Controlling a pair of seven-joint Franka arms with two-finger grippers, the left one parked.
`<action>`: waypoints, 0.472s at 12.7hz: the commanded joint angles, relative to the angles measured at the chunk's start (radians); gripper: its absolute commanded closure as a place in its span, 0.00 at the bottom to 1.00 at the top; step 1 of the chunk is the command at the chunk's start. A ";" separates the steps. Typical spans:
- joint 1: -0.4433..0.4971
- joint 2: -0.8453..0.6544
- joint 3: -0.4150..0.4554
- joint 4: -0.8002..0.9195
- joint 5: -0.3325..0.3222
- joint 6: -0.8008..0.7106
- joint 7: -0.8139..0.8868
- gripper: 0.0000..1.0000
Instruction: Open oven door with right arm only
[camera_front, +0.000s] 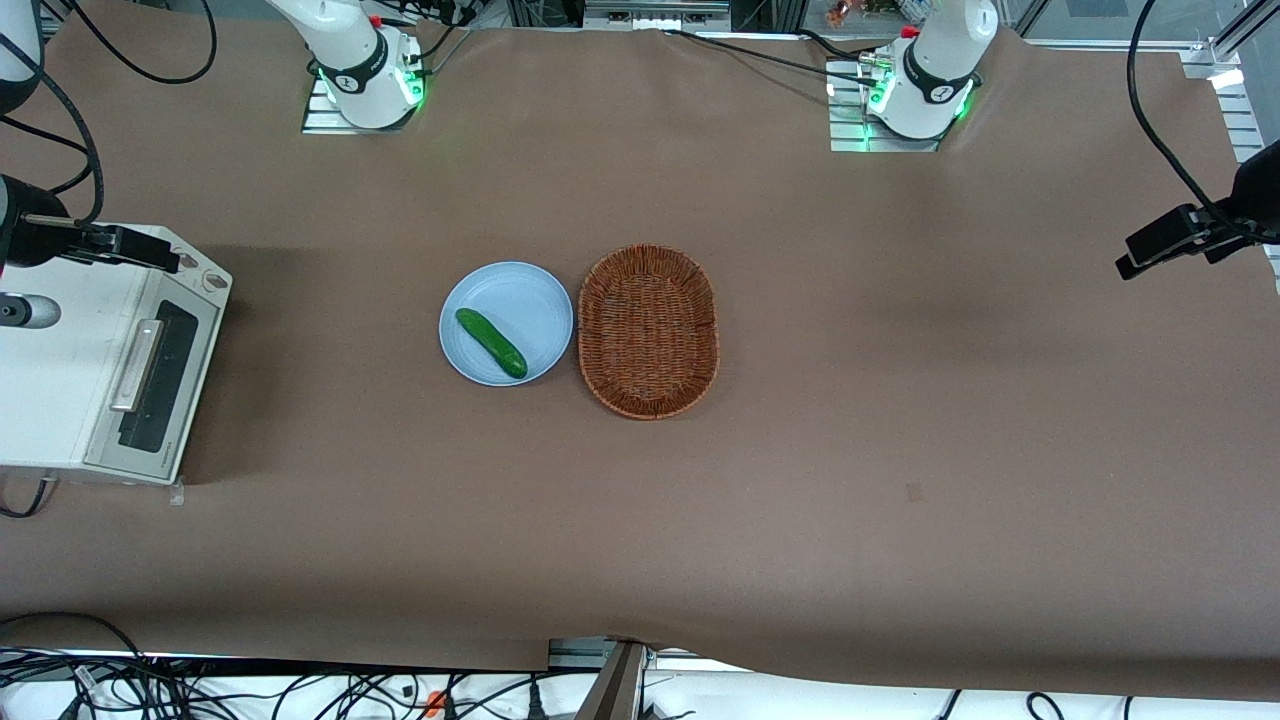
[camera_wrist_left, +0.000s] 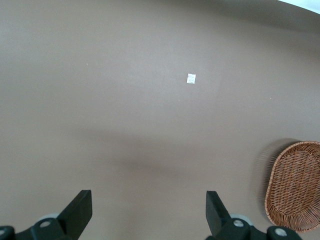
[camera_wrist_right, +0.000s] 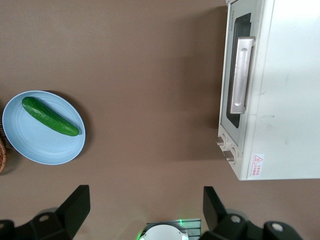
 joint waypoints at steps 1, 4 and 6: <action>-0.009 0.001 0.001 -0.009 0.019 -0.012 -0.046 0.00; -0.007 0.003 0.002 -0.013 0.017 -0.018 -0.049 0.00; -0.004 0.012 0.002 -0.013 0.015 -0.057 -0.043 0.00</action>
